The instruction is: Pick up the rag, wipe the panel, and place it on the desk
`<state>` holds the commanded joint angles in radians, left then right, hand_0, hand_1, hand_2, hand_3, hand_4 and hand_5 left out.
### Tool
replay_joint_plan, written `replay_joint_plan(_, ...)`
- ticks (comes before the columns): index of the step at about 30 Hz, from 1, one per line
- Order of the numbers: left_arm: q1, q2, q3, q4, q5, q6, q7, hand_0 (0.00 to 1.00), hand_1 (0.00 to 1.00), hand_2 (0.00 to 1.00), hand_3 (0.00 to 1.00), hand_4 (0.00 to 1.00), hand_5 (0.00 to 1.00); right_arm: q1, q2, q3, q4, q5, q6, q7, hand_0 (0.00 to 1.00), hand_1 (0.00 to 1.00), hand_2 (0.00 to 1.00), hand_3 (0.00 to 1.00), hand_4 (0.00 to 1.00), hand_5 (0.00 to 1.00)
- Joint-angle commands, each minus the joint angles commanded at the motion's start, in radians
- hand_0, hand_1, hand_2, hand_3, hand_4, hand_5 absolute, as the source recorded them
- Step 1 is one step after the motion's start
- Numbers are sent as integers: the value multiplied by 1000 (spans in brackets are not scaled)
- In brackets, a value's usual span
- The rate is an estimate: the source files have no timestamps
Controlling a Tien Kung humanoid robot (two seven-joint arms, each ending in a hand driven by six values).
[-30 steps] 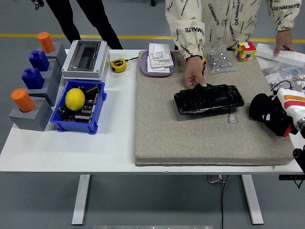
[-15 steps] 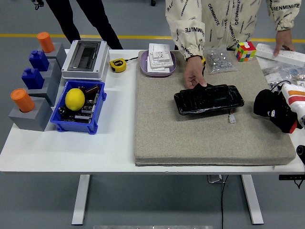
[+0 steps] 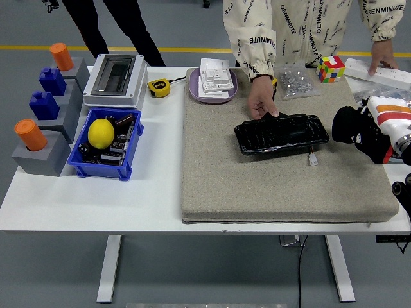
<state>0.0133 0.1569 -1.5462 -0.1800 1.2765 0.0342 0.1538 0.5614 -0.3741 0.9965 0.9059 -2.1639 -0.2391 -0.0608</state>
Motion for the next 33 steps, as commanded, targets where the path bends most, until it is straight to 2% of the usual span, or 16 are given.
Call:
replay_joint_plan(7, -2, 2, 1, 0, 0, 0, -1, 641, 689, 722, 565, 592, 468, 25, 0, -71, 43, 20, 5, -14, 220, 359, 438, 418, 998, 69)
replay_joint_plan(16, -1, 4, 4, 0, 0, 0, 0, 640, 689, 722, 564, 592, 468, 32, 25, -119, 36, 28, 8, -16, 222, 358, 438, 416, 998, 69)
replay_joint_plan(25, -2, 7, 13, 0, -3, 0, 1, 640, 689, 722, 564, 592, 468, 49, 66, -167, 31, 31, 10, -17, 221, 358, 438, 418, 998, 66)
replay_joint_plan(33, -2, 11, 16, 0, -1, 0, 1, 640, 689, 722, 564, 592, 468, 106, 111, -219, 34, 34, 11, -19, 223, 357, 437, 417, 998, 64)
